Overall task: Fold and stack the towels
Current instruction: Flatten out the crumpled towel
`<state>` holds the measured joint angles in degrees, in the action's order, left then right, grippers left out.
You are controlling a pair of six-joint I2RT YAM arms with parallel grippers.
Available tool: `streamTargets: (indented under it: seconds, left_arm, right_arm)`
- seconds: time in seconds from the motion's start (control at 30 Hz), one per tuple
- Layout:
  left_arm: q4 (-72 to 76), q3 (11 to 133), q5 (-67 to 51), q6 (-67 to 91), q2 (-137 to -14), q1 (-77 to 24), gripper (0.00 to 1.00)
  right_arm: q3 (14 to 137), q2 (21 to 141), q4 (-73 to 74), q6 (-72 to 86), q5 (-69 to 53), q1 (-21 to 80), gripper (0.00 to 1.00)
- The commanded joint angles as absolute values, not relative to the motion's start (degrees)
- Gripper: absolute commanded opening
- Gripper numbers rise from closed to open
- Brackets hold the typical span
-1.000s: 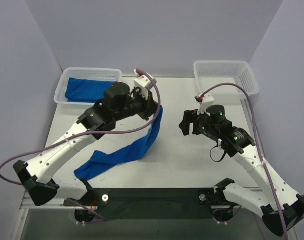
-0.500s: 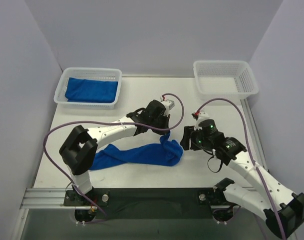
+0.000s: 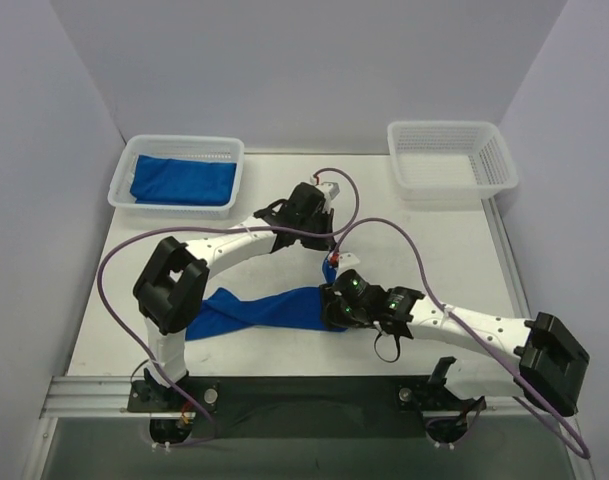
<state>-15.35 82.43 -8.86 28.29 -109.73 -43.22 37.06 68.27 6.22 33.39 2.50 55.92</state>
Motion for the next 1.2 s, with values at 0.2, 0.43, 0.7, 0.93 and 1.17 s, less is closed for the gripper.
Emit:
streamTargets:
  seconds: [0.2, 0.43, 0.7, 0.93, 1.17]
  left_arm:
    - [-13.8, 84.5, -11.2, 29.0, -109.2, -42.2, 0.0]
    - [-13.8, 84.3, -11.4, 28.9, -108.9, -41.7, 0.0]
    - [-14.1, 85.2, -12.0, 29.3, -109.5, -41.1, 0.0]
    - [-14.9, 85.4, -12.1, 29.2, -109.4, -41.0, 0.0]
    - [-16.1, 85.9, -12.0, 28.6, -109.2, -41.0, 0.0]
  right_arm:
    - [34.9, 74.0, -3.3, 42.9, 15.8, 57.9, 0.4]
    - [35.6, 67.6, 3.9, 42.5, 19.6, 62.9, 0.41]
    - [34.5, 67.9, 9.1, 46.8, 20.7, 65.8, 0.41]
    - [34.6, 72.4, 6.0, 47.3, 22.2, 65.3, 0.38]
    - [35.2, 76.2, 2.9, 46.4, 21.9, 64.1, 0.35]
